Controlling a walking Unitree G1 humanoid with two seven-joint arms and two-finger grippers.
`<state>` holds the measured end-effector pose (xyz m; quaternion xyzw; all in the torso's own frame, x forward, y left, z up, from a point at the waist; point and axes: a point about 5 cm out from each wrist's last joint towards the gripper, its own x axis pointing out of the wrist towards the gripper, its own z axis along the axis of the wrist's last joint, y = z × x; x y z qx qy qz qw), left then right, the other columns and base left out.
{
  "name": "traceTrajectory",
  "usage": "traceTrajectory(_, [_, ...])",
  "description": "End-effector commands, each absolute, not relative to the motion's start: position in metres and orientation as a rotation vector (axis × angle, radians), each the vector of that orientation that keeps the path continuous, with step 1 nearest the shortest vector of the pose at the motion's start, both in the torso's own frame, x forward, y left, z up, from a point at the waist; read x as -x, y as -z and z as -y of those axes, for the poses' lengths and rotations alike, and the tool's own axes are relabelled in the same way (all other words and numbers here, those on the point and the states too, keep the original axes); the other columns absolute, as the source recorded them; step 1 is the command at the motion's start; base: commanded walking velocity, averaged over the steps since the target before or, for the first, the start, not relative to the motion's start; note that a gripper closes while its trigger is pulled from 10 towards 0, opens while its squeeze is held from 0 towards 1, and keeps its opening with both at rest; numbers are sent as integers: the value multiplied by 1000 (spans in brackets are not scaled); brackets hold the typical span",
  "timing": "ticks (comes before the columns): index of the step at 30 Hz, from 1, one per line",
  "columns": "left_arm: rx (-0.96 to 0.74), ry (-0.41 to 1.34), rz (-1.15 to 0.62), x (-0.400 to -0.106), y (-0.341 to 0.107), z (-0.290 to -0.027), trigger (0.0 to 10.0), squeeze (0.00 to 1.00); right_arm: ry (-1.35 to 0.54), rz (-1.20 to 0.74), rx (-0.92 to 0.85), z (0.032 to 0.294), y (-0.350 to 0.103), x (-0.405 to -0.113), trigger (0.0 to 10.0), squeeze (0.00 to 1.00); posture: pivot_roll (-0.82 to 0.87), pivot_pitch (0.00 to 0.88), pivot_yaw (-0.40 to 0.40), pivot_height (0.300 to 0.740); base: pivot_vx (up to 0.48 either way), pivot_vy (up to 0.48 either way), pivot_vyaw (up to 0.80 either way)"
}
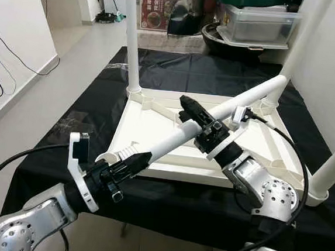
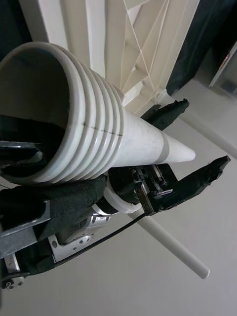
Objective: Building children table
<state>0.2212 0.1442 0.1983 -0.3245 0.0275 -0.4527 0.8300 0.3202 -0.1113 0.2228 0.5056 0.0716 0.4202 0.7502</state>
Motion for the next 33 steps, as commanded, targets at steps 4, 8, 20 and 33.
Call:
traceTrajectory(4, [684,1039,-115,-213,-195,-134,10000,0,-975,-203,-1100,104,-220,-317,10000,0,81,65,-48,740,0,0,0])
traceTrajectory(8, [682,1042,-115,-213,-194,-133,10000,0,-978,-209,-1088,103,-220,-317,10000,0,81,65,-47,740,0,0,0])
traceTrajectory(20, [682,1052,-83,-226,-197,-121,10000,0,-919,-211,-1099,98,-216,-317,10000,0,76,58,-48,740,0,0,0])
traceTrajectory(33, [681,1095,-98,-231,-194,-105,10000,0,-888,-185,-1118,96,-219,-319,0,0,74,62,-40,740,0,0,0])
